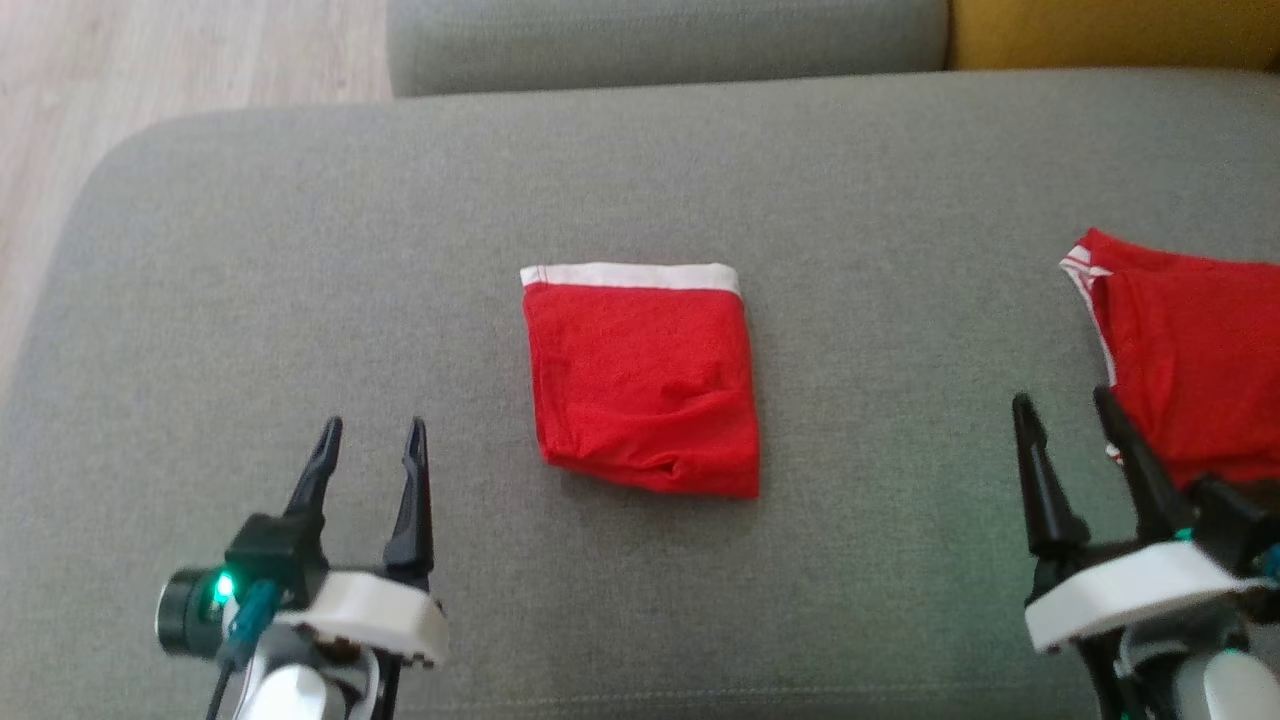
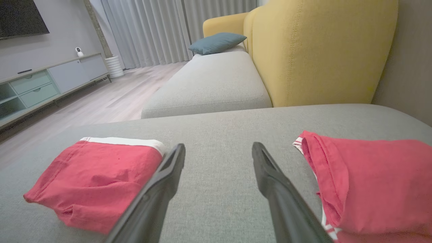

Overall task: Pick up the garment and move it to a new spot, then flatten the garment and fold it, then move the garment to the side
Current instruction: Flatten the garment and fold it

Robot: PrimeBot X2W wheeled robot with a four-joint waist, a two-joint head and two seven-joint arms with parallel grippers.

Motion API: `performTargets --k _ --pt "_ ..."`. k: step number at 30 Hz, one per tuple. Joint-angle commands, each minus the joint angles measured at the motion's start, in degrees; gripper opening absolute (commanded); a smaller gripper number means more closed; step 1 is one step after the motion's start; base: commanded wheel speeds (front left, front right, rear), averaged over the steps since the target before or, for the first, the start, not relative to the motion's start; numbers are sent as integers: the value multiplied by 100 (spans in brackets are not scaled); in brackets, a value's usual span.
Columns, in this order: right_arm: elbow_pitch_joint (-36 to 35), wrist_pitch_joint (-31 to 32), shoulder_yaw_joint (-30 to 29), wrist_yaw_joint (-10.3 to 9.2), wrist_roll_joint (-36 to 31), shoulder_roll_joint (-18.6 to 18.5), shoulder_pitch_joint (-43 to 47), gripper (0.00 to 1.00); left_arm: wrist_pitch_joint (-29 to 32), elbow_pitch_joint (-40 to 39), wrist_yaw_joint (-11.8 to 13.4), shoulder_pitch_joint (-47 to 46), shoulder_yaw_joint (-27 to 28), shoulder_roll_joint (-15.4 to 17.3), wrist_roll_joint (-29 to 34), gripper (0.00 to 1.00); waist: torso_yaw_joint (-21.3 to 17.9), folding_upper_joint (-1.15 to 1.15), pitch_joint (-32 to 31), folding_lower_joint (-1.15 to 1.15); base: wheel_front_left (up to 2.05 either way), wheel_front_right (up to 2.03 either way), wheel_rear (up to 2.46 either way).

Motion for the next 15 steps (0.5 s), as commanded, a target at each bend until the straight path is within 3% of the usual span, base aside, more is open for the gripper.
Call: performTargets --k 1,15 --pt "-251 37 111 -5 -55 7 -40 100 17 -226 39 -109 198 108 8 100 -27 0 -105 0 0 0 0" --pt "-517 318 103 -5 -200 102 346 100 203 -403 175 286 150 233 7 100 -40 0 -452 0 0 0 0"
